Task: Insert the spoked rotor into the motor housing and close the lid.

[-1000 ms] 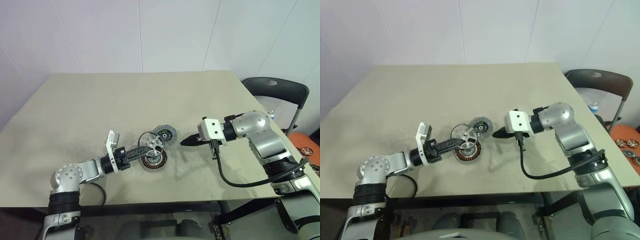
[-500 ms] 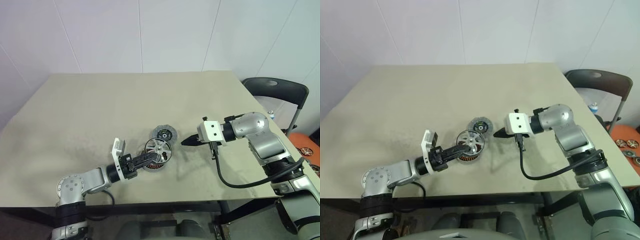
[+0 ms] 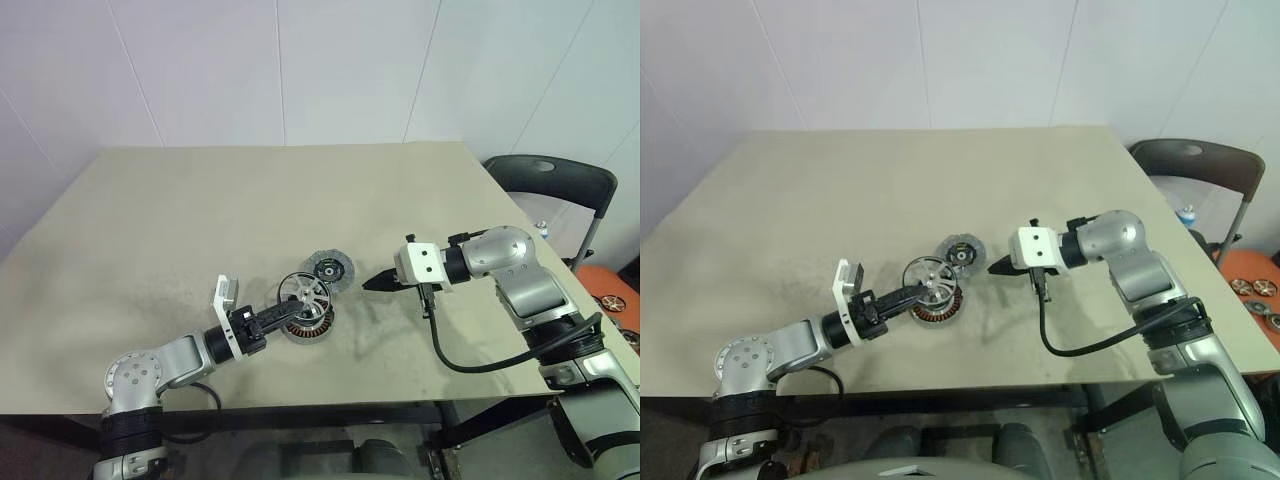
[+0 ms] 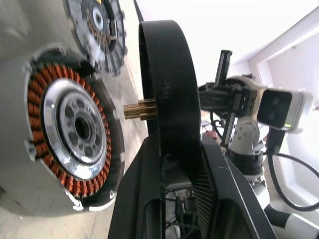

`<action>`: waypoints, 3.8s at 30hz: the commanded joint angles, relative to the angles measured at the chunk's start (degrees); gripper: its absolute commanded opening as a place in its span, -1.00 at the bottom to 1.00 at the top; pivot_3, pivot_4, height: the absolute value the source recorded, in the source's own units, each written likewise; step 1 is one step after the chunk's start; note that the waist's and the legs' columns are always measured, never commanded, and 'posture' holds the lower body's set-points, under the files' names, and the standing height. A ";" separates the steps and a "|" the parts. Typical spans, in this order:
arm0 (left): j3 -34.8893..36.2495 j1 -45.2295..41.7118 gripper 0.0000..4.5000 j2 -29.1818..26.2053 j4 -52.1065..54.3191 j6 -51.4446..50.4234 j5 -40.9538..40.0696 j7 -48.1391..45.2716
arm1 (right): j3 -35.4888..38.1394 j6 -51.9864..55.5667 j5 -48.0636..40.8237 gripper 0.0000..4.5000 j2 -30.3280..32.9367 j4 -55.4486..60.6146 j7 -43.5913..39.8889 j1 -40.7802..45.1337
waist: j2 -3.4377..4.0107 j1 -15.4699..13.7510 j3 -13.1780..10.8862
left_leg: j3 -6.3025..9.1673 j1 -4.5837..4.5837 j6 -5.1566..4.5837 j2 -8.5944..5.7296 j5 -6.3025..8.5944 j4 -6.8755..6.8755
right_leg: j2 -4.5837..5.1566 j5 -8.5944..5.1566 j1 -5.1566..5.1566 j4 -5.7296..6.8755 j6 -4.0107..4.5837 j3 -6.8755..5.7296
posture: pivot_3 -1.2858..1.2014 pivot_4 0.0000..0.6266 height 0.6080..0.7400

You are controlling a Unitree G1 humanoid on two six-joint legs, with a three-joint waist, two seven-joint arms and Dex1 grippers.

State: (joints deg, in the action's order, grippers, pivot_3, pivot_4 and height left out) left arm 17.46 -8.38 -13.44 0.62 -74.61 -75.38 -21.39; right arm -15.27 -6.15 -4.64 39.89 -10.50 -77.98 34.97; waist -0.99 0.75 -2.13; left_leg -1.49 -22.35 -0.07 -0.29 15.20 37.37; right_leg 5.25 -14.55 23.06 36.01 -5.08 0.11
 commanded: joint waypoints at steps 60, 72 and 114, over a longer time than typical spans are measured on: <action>-12.70 2.54 0.46 -32.63 7.60 54.73 44.73 -44.40 | -4.19 -8.01 3.26 -1.00 -16.65 -22.53 2.14 13.22 | 0.28 0.18 -0.13 | -0.15 -0.15 0.09 0.07 0.05 -0.55 | 0.31 0.11 0.31 -0.42 0.17 -0.09 | 0.03 -1.00 1.00; -12.06 3.61 0.46 -30.69 8.60 51.61 43.23 -43.50 | 2.96 -0.36 -0.28 -1.00 -9.97 -27.36 0.50 14.96 | 0.30 0.51 -0.15 | -0.16 -0.04 0.02 0.12 0.03 -0.45 | 0.30 0.11 0.29 -0.16 0.17 -0.12 | 0.03 -1.00 1.00; -10.75 6.13 0.47 -33.85 11.97 53.66 45.58 -46.69 | -25.52 -62.16 16.29 -0.05 -14.13 -34.72 0.50 31.06 | 0.48 1.77 -0.31 | -0.24 0.39 0.03 0.32 -0.02 -0.23 | -0.12 0.15 -0.04 0.16 0.04 -0.10 | 0.03 -1.00 1.00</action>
State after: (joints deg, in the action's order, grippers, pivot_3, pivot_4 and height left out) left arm 5.44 -1.74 -47.15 12.10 -21.12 -28.93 -68.03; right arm -40.47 -67.42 10.15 26.40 -44.50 -78.87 64.94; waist -0.52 2.52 -2.44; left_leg -1.73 -21.96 -0.04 0.03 15.18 37.15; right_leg 5.13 -14.40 23.01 36.17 -5.03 0.01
